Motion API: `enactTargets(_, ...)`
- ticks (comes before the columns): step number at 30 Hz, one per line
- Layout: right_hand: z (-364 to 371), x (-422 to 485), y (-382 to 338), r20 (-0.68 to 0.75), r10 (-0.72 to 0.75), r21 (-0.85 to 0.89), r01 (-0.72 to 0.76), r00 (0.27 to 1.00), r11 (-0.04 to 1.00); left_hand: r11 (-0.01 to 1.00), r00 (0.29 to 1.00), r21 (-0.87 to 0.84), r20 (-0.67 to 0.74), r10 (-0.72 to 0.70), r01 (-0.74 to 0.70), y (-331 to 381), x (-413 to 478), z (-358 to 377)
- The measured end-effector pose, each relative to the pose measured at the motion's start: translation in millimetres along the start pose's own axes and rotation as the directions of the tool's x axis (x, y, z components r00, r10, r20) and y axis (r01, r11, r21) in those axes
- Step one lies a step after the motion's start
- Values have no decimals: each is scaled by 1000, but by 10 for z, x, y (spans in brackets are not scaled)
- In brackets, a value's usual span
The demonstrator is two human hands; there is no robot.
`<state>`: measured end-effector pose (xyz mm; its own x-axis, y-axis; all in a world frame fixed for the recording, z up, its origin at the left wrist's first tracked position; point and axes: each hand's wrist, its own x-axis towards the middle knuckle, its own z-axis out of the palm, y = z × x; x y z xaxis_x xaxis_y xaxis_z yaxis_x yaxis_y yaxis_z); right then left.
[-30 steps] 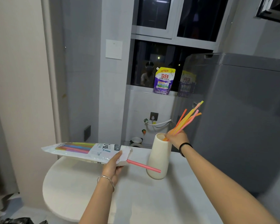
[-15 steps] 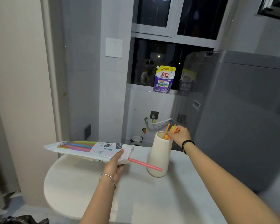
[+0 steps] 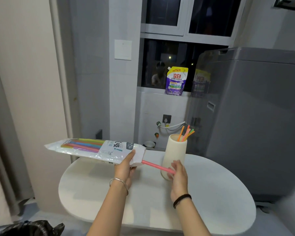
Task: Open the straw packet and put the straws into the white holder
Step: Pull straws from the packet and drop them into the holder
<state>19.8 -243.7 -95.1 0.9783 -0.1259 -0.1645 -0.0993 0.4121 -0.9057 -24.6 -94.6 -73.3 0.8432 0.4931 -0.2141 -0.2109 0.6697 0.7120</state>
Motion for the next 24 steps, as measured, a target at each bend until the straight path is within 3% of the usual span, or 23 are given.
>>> enactTargets(4, 98, -137, 85, 217, 201, 271, -257, 955, 928, 988, 998, 149, 54, 25, -33, -26, -82, -38)
enactTargets(12, 321, -242, 224, 307, 317, 441, -429, 897, 788, 872, 964, 431, 219, 149, -233, -97, -208, 7)
enactTargets(17, 391, -231, 232, 346, 306, 526, -454, 887, 719, 799, 935, 517, 321, 151, -307, -153, -307, 49)
enactTargets(20, 400, -231, 262, 212, 245, 459, -318, 946, 829, 828, 938, 479, 314, 148, -291, -136, -315, 47)
enactTargets(24, 402, -262, 200, 177, 100, 370, -160, 979, 915, 889, 965, 407, 234, 120, -209, -109, -350, 58)
